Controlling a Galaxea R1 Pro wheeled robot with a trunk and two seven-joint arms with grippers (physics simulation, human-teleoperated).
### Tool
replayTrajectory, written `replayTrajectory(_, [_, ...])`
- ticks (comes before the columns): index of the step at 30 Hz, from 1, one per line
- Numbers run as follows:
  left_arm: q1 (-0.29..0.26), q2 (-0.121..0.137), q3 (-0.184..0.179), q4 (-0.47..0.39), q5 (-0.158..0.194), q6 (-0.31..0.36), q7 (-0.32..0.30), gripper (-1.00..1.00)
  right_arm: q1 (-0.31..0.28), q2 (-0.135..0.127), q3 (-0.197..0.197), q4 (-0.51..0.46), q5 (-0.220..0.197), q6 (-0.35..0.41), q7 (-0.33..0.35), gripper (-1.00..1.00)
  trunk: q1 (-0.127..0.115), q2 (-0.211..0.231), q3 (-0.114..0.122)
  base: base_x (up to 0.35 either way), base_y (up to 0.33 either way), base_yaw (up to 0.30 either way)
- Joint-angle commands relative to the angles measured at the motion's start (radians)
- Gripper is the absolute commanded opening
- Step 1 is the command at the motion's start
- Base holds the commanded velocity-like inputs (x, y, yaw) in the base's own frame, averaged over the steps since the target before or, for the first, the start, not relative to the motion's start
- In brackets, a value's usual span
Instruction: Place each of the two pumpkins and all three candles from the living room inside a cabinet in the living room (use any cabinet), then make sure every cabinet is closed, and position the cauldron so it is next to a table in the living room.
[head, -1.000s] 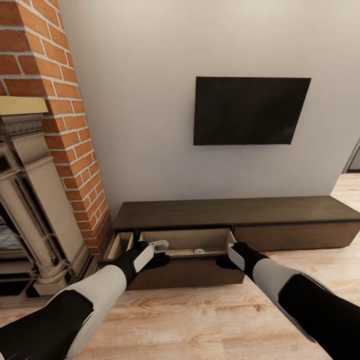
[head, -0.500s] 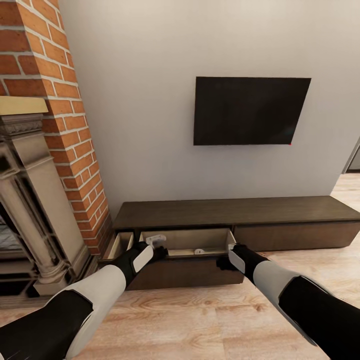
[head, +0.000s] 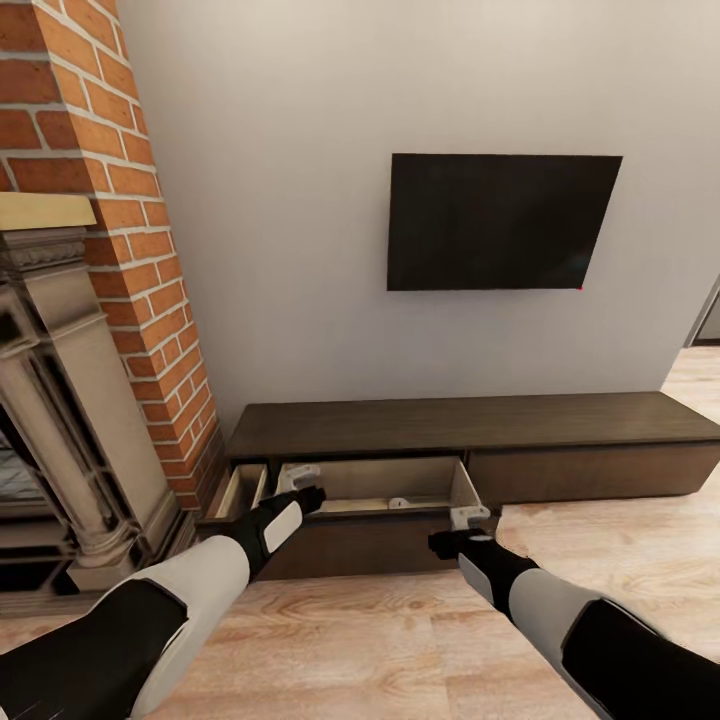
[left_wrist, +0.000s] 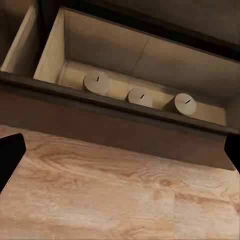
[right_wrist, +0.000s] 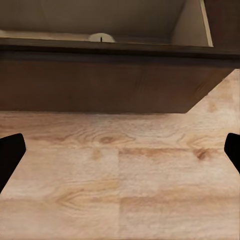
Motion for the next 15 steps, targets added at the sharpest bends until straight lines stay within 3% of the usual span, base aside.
replayTrajectory(1, [0.000,0.000,-0.008,0.015,0.007,-0.032,0.006,1.00,0.010,0.001,0.008,-0.002,-0.004,-0.015,-0.002,1.00,0.004,-0.008,-0.004,0.000,0.000,0.000])
replayTrajectory(6, [0.008,-0.001,-0.008,0.090,0.008,-0.177,0.004,1.00,0.056,0.016,0.009,-0.003,0.001,-0.115,0.005,1.00,0.023,-0.043,-0.020,0.000,0.000,0.000])
replayTrajectory(15, [0.019,-0.001,-0.008,0.102,0.008,-0.221,0.005,1.00,0.073,0.020,0.009,-0.004,0.001,-0.187,0.017,1.00,0.057,-0.106,-0.048,0.000,0.000,0.000])
